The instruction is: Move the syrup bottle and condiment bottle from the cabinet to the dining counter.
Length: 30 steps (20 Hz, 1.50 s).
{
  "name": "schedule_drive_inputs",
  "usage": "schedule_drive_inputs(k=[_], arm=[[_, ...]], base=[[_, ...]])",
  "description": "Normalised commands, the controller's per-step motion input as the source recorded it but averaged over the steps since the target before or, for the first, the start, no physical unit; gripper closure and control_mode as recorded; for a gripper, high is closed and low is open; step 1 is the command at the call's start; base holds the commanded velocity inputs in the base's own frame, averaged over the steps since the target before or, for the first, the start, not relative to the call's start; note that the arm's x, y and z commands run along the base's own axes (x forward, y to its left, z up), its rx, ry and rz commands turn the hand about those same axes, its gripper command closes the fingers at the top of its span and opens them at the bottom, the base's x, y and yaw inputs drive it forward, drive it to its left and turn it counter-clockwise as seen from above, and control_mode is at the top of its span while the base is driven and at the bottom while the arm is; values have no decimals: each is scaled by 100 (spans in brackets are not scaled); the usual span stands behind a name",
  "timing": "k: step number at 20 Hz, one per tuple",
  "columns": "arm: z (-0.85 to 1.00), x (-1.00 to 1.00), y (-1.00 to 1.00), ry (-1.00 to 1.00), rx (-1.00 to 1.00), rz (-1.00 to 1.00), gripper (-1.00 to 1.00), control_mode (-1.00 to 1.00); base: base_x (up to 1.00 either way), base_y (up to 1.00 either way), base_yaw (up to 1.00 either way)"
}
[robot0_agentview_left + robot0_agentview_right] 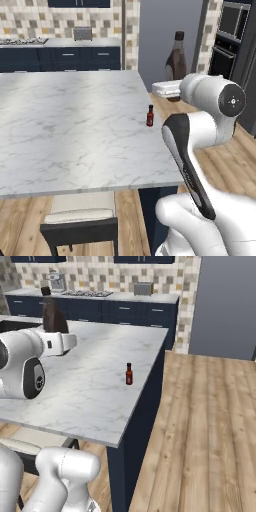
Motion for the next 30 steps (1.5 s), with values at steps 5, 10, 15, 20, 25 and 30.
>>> schedule_drive_inputs(k=[5, 10, 15, 20, 25, 30], arm=[[-9, 40, -26, 34, -1, 29, 100, -100], [-33, 6, -48, 21, -11, 48, 100, -100], [-54, -2, -30, 2, -23, 33, 100, -100], [-72, 0, -12, -11, 0, 33, 100, -100], [-55, 3, 0, -17, 15, 36, 100, -100], [-45, 8, -1, -1, 12, 37, 100, -100]], base=[[0, 0, 0], [0, 0, 0], [0, 0, 0], [0, 0, 0], [0, 0, 0], [0, 0, 0]])
